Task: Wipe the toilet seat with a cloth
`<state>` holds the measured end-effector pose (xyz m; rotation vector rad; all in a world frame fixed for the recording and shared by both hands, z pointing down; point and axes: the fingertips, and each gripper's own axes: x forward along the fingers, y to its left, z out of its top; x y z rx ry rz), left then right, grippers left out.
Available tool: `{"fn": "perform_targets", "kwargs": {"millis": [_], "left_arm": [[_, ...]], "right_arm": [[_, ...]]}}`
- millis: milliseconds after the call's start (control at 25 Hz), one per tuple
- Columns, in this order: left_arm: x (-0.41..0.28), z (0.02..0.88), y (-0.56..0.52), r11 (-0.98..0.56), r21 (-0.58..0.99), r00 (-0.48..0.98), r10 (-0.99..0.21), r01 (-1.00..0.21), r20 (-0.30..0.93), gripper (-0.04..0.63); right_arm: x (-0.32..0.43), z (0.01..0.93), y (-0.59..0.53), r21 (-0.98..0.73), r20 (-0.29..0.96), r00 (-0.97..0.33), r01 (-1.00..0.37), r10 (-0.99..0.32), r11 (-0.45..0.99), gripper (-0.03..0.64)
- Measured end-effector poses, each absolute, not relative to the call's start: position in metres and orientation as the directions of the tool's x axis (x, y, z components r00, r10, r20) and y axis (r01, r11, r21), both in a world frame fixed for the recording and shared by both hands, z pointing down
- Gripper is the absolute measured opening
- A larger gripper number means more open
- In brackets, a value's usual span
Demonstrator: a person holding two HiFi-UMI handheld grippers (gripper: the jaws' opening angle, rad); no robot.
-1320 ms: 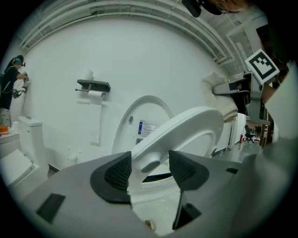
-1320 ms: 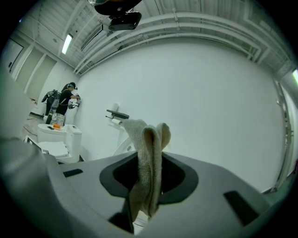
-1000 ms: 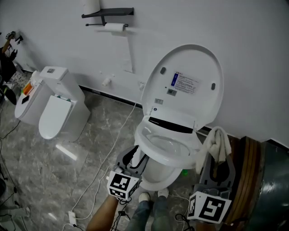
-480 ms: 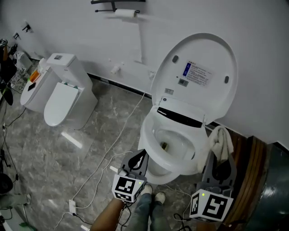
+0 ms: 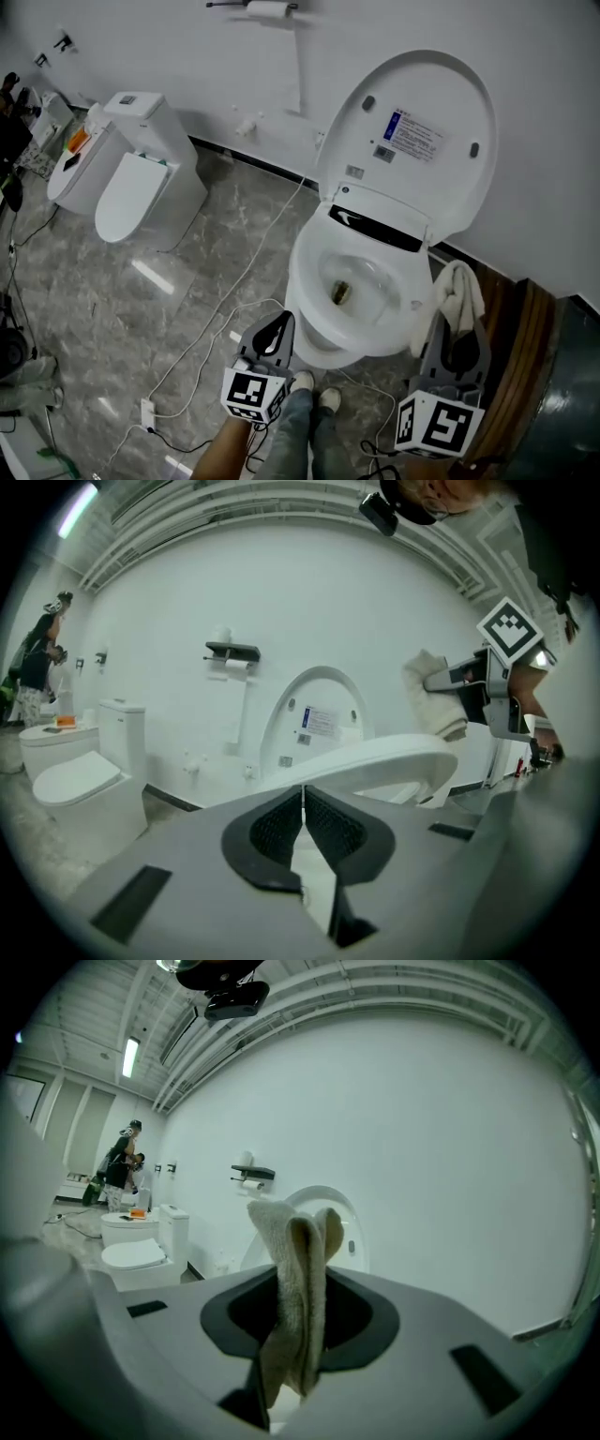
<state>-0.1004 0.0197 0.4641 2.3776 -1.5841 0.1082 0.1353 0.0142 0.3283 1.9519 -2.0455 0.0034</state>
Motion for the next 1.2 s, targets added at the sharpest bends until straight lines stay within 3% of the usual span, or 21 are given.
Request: {"fn": "perform_targets", "kwargs": {"millis": [480, 920, 1200], "left_arm": [[-0.062, 0.410, 0.047, -0.436, 0.120, 0.452, -0.870, -0.892, 0.196, 0.017], [-0.069, 0.467, 0.071, -0.390, 0.122, 0.409, -0.871, -0.913, 0.273, 0.017], [-0.069, 0.475, 0.077, -0.377, 0.141, 0.402, -0.878, -0.915, 0.259, 0.017]], "right_arm": [[0.145, 0.296, 0.028, 0.200, 0.194, -0.022, -0.978, -0.981, 0.062, 0.100], [0.152, 0.341, 0.050, 0.194, 0.266, -0.031, -0.977, -0.963, 0.085, 0.100], [0.151, 0.364, 0.053, 0.181, 0.299, -0.040, -0.979, -0.953, 0.098, 0.100]]}}
